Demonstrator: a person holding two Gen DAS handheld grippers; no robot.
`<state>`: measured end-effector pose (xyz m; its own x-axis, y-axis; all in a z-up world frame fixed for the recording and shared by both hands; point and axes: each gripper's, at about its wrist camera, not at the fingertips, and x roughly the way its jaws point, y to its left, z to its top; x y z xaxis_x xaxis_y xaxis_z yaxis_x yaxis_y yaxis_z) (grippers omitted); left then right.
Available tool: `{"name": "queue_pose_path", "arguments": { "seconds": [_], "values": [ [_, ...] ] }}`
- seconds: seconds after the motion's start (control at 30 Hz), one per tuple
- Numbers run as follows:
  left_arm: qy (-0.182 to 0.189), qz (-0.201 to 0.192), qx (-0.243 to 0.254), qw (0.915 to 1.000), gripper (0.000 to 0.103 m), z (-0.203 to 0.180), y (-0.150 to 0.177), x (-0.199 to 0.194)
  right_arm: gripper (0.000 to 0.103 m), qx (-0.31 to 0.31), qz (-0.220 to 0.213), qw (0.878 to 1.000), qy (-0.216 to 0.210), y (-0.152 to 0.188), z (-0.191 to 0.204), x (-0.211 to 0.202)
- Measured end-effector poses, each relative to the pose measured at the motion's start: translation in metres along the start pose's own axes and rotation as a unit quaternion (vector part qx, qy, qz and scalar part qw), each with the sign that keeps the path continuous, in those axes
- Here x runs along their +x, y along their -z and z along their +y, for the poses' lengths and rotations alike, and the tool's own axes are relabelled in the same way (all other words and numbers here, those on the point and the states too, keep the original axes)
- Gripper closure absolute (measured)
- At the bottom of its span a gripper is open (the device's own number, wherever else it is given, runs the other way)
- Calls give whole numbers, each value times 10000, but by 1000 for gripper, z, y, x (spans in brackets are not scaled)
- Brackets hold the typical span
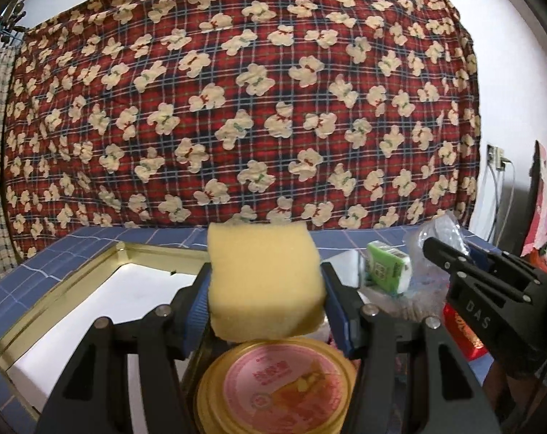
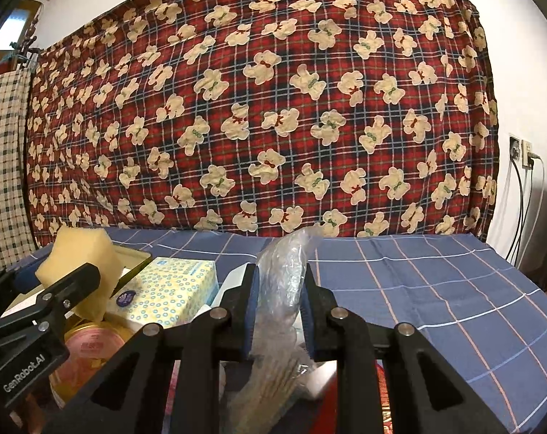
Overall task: Organize soft objects
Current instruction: 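Carry the yellow sponge and clear plastic bag over the gold tin tray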
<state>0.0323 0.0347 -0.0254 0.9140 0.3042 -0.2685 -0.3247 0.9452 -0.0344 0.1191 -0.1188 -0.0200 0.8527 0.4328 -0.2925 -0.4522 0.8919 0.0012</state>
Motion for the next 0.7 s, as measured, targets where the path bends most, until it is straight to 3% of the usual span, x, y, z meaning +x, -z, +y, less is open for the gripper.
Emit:
{"name": "queue_pose_path", "arguments": {
  "seconds": [0.37, 0.7],
  "values": [
    [-626, 135, -137, 9979, 46, 15, 1, 6, 79, -75, 25, 9999, -99, 0, 17, 5],
    [-882, 143, -243, 9957, 46, 28, 2, 5, 79, -170, 59, 9995, -248, 0, 36, 9]
  ]
}}
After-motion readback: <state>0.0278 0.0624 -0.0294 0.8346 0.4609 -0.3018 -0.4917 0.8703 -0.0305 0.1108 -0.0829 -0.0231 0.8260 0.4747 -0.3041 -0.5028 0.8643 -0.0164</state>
